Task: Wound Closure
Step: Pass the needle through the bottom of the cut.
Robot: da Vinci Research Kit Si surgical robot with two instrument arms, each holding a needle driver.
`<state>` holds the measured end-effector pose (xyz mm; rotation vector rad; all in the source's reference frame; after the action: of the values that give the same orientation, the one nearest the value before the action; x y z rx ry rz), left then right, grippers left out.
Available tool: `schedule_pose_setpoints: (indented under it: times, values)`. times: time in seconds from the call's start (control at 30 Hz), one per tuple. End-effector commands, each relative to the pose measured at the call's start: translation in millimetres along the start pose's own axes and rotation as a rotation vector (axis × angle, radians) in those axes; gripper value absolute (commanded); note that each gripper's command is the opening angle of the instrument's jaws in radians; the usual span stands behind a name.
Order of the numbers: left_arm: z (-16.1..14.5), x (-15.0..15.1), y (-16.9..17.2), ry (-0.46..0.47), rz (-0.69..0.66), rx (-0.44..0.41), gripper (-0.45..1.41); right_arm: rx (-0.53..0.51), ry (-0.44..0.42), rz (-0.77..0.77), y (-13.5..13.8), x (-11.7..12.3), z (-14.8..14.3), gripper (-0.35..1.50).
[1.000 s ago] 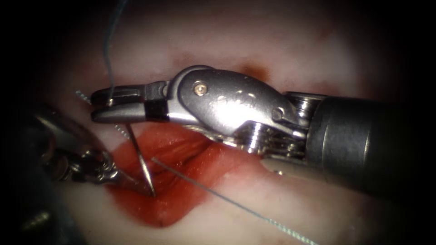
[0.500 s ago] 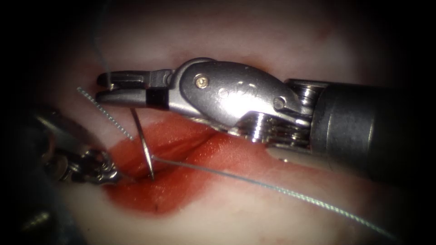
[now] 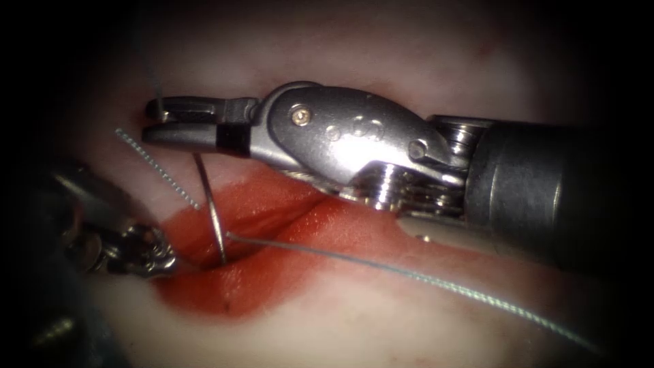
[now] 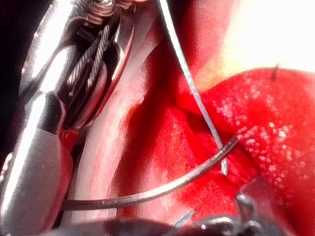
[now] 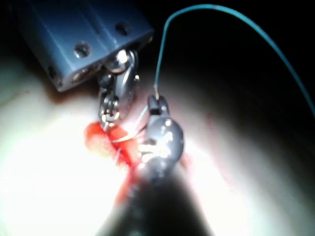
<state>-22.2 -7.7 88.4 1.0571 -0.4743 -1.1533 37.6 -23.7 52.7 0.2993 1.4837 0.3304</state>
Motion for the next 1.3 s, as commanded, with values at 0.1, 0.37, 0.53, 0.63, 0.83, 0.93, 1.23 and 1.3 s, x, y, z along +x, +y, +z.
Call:
schedule_pose_setpoints:
  times: [0.1, 0.37, 0.53, 0.63, 0.83, 0.93, 1.23, 1.3]
  values:
    - [-0.3, -1.1, -0.3, -0.004, 0.005, -0.001, -0.45, 0.004, 0.008, 0.079, 0.4, 0.9, 1.1, -0.35]
    - [-0.3, -1.1, -0.3, -0.003, 0.006, 0.000, -0.45, 0.007, 0.011, 0.257, 0.2, 0.9, 0.9, -0.35]
    - [-0.4, -1.1, -0.3, -0.002, 0.006, 0.000, -0.45, -0.023, 0.012, 0.329, 0.3, 0.9, 0.6, -0.35]
    - [-0.4, -1.0, -0.3, -0.001, 0.001, 0.000, -0.45, -0.051, 0.006, 0.377, 0.3, 0.9, 0.3, -0.35]
    - [-0.5, -1.0, -0.3, 0.000, 0.001, 0.000, -0.45, -0.067, -0.036, 0.477, 0.2, 0.9, 0.1, -0.35]
    - [-0.5, -1.0, -0.3, 0.000, 0.001, 0.001, -0.45, -0.070, -0.062, 0.570, 0.2, 0.9, -0.1, -0.35]
    - [-0.5, -0.9, -0.3, 0.002, -0.003, 0.001, -0.45, -0.063, -0.066, 0.809, -0.2, 0.6, -0.3, -0.35]
    - [-0.5, -0.9, -0.3, 0.003, -0.003, 0.002, -0.45, -0.054, -0.069, 0.863, -0.4, 0.2, -0.2, -0.35]
